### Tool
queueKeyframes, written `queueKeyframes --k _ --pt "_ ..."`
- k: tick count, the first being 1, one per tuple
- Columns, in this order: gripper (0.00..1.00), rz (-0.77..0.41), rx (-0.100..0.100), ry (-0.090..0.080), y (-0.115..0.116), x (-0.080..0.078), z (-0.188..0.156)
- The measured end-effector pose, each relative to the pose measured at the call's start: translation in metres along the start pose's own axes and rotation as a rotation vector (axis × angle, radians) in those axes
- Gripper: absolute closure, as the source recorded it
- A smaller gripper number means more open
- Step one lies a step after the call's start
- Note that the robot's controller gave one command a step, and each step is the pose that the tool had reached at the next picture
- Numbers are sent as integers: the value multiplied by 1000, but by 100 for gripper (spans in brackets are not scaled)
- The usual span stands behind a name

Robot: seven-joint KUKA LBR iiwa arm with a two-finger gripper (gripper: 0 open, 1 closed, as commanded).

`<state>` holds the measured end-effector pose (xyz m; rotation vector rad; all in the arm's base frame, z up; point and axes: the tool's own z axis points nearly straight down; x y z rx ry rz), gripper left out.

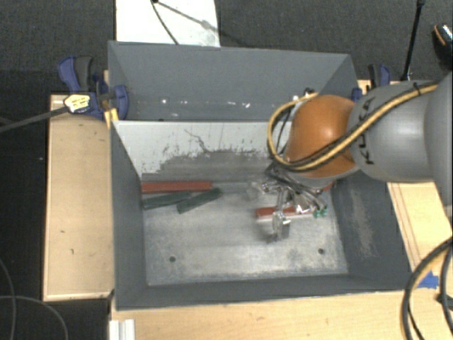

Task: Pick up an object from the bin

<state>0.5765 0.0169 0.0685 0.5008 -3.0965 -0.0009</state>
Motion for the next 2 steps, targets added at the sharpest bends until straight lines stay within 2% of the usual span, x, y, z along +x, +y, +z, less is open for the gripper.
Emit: queueKeyframes --k 1,2 --pt "100 5 0 -5 1 -2 -4" --pt "100 -258 8 -15 -42 11 -194"
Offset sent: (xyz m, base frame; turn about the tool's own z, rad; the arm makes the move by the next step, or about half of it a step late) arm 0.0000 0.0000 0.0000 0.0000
